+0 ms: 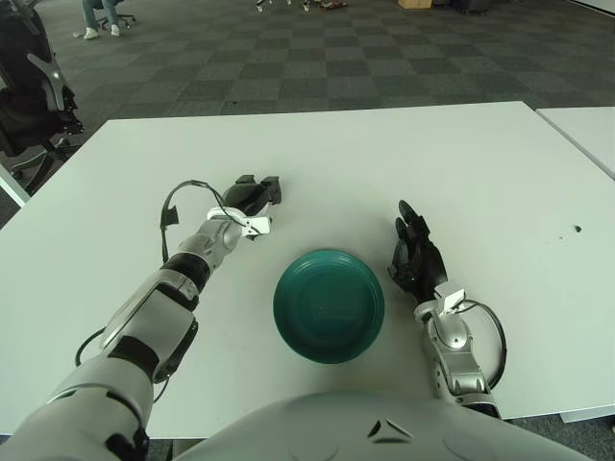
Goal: Put the charger into the plate.
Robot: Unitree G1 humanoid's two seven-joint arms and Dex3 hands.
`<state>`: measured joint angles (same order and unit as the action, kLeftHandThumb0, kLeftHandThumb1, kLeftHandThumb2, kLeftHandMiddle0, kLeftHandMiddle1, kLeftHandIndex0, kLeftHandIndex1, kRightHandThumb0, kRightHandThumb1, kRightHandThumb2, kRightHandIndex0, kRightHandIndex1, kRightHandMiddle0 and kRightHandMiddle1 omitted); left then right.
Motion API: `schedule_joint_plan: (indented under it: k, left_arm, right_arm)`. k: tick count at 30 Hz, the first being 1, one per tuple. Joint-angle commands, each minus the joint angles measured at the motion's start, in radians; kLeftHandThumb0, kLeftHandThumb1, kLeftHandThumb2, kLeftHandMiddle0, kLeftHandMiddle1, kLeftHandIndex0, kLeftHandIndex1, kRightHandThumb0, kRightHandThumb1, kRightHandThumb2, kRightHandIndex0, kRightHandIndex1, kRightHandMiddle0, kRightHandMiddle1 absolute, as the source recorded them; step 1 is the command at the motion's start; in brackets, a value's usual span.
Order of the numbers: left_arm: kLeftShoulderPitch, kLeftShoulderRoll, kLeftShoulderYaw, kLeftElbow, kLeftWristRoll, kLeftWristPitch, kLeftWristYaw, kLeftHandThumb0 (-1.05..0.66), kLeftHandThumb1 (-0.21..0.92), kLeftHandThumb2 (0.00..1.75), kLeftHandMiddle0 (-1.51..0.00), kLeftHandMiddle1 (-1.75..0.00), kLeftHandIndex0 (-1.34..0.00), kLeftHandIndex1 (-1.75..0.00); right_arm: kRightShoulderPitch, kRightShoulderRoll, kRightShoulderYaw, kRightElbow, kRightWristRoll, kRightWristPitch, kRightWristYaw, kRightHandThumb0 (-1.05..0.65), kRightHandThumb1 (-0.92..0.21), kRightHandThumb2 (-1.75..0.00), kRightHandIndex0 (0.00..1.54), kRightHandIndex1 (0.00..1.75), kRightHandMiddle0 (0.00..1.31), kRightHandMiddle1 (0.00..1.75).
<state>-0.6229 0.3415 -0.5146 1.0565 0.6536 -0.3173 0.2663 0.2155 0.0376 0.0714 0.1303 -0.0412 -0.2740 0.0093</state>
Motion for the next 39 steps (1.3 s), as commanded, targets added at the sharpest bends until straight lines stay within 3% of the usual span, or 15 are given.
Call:
schedule_joint_plan:
  k: [1, 11, 17, 21, 31, 35, 39]
  left_arm:
    - [0.082, 0.01, -0.013, 0.007, 0.007, 0.012, -0.041, 0.0, 0.19, 1.42, -0.75, -1.59, -0.51, -1.75]
    - [0.111, 0.091, 0.013, -0.196, 0.011, -0.001, -0.041, 0.0, 0.15, 1.47, -0.77, -1.61, -0.53, -1.75]
    - [0.208, 0.195, 0.127, -0.695, -0.009, 0.074, -0.153, 0.0, 0.14, 1.52, -0.73, -1.71, -0.54, -1.75]
    - [0.215, 0.223, 0.178, -0.815, -0.008, 0.098, -0.185, 0.0, 0.09, 1.58, -0.75, -1.74, -0.58, -1.74]
    - [0.297, 0.225, 0.262, -1.148, -0.003, 0.17, -0.272, 0.0, 0.05, 1.62, -0.78, -1.75, -0.6, -1.74]
    - [0.33, 0.209, 0.295, -1.309, -0.079, 0.168, -0.338, 0.0, 0.05, 1.63, -0.79, -1.75, -0.6, -1.75]
    - [0.359, 0.202, 0.308, -1.389, -0.133, 0.156, -0.385, 0.0, 0.03, 1.65, -0.8, -1.75, -0.62, -1.75]
  right_arm:
    - [0.073, -0.001, -0.013, 0.135, 0.004, 0.104, -0.013, -0.8, -0.92, -0.9, 0.05, 0.0, 0.0, 0.26]
    - [0.076, 0.007, -0.012, 0.133, -0.001, 0.112, -0.026, -0.8, -0.92, -0.9, 0.05, 0.0, 0.0, 0.26]
    - [0.085, 0.007, -0.006, 0.121, 0.0, 0.126, -0.021, -0.79, -0.92, -0.9, 0.05, 0.0, 0.0, 0.26]
    - [0.091, 0.003, -0.001, 0.116, -0.006, 0.122, -0.018, -0.79, -0.92, -0.9, 0.05, 0.0, 0.0, 0.27]
    - [0.102, 0.006, 0.0, 0.104, -0.007, 0.129, -0.019, -0.79, -0.92, -0.89, 0.08, 0.01, 0.0, 0.31]
    - [0.101, 0.009, -0.003, 0.108, -0.001, 0.127, -0.017, -0.79, -0.92, -0.89, 0.09, 0.01, 0.0, 0.32]
    - [0.099, 0.009, -0.001, 0.113, 0.003, 0.122, -0.011, -0.79, -0.92, -0.89, 0.09, 0.01, 0.0, 0.31]
